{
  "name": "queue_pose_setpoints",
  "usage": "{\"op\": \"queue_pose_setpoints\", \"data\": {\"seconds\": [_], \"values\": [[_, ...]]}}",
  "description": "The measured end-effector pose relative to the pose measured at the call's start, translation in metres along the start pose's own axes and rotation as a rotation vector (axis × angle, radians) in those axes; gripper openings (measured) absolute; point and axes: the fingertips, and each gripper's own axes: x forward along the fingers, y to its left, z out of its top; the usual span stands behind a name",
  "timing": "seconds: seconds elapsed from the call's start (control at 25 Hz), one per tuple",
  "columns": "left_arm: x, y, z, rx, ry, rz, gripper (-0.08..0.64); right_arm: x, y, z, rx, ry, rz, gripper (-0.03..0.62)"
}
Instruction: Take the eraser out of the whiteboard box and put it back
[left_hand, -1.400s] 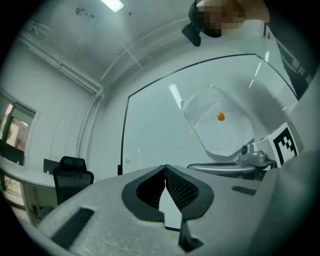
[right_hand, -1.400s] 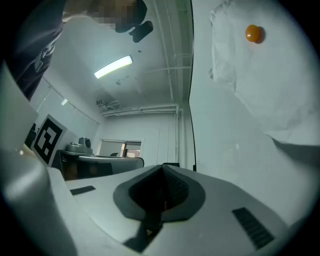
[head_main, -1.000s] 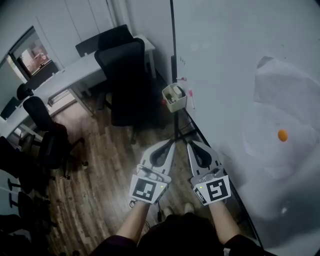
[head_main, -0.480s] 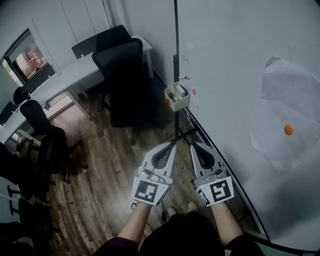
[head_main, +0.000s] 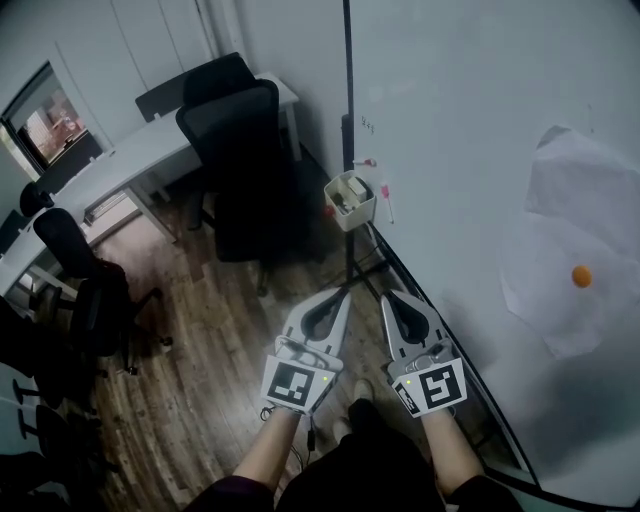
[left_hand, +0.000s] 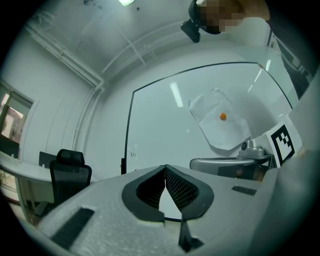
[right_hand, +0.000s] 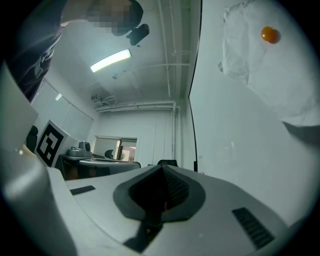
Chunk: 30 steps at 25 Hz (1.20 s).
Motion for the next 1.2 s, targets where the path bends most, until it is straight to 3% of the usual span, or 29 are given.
{"op": "queue_pose_setpoints", "data": {"seconds": [0.8,1.2], "values": [[0.093,0.053,-0.030,-0.027,0.036,0.037,0.005,0.075,-0.061,-0.041,0.043,0.033,0.033,0.003],[0.122,0.070,-0.028,-0.005,0.039,0.050,0.005,0.100,-0.077,-0.048,0.075,0.032,0.044,0.003]]}}
